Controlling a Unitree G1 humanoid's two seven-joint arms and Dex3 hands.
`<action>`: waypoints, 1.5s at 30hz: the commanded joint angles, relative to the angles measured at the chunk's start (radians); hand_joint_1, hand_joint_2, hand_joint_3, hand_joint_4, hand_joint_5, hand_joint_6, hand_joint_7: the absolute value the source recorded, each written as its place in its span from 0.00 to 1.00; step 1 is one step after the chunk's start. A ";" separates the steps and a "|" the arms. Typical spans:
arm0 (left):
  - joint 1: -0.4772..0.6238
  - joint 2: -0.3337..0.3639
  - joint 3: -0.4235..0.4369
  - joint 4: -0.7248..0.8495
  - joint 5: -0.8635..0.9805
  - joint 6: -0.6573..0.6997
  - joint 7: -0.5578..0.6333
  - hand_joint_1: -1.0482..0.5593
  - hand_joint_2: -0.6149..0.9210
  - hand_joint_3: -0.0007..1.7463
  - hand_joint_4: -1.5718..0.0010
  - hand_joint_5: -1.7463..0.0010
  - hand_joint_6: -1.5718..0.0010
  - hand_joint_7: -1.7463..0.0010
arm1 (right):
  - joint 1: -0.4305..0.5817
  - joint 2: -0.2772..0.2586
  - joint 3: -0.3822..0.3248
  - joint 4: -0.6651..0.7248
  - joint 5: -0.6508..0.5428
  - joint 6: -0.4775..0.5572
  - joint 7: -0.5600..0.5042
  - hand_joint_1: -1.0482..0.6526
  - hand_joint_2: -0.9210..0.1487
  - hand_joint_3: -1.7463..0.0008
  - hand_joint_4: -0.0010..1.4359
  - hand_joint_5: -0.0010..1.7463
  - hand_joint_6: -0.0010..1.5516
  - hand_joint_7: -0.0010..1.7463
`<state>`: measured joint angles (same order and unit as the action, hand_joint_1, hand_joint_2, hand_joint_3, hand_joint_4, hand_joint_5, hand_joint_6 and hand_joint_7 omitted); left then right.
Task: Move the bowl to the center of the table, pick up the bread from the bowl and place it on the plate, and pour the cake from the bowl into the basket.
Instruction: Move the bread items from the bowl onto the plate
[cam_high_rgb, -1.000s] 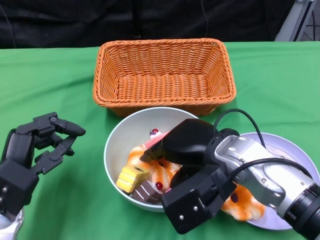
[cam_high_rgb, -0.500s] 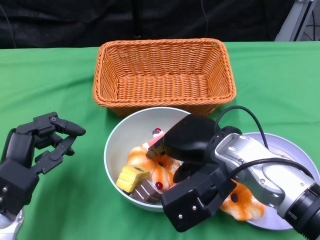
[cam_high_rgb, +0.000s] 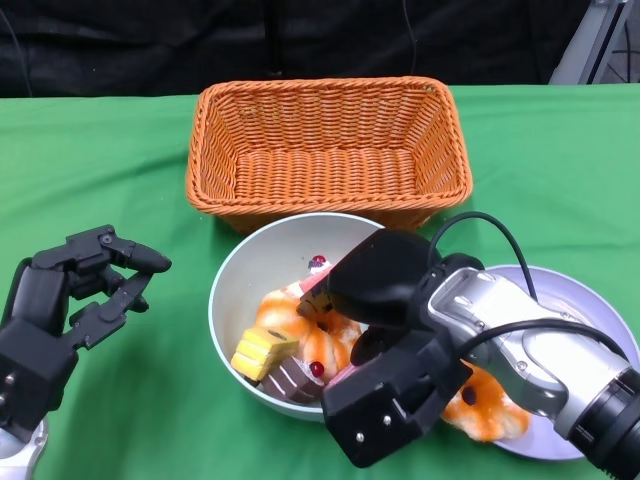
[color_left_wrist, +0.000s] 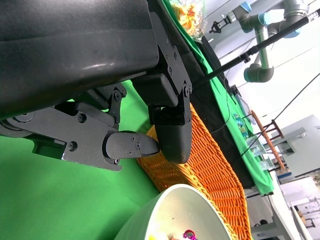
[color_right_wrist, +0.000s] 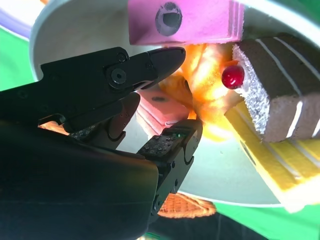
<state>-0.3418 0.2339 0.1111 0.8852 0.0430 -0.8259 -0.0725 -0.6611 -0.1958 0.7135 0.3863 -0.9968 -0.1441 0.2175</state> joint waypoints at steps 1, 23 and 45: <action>0.003 0.017 0.003 0.004 0.003 -0.005 0.005 0.58 1.00 0.20 0.49 0.21 0.43 0.50 | 0.011 -0.023 0.013 0.033 -0.014 -0.017 -0.041 0.24 0.01 0.98 0.58 0.01 0.38 0.00; -0.006 0.019 0.002 0.017 0.000 -0.001 -0.003 0.58 1.00 0.20 0.49 0.21 0.44 0.50 | -0.004 -0.049 -0.038 0.002 0.050 -0.070 -0.030 0.23 0.00 1.00 0.61 0.01 0.40 0.00; -0.016 0.022 0.000 0.039 0.011 -0.015 0.003 0.58 1.00 0.19 0.48 0.22 0.43 0.50 | -0.008 -0.083 -0.049 -0.051 0.078 -0.069 0.129 0.22 0.00 0.97 0.62 0.01 0.41 0.01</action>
<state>-0.3462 0.2357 0.1095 0.9202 0.0500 -0.8294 -0.0726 -0.6576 -0.2576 0.6707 0.3423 -0.9224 -0.2165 0.3329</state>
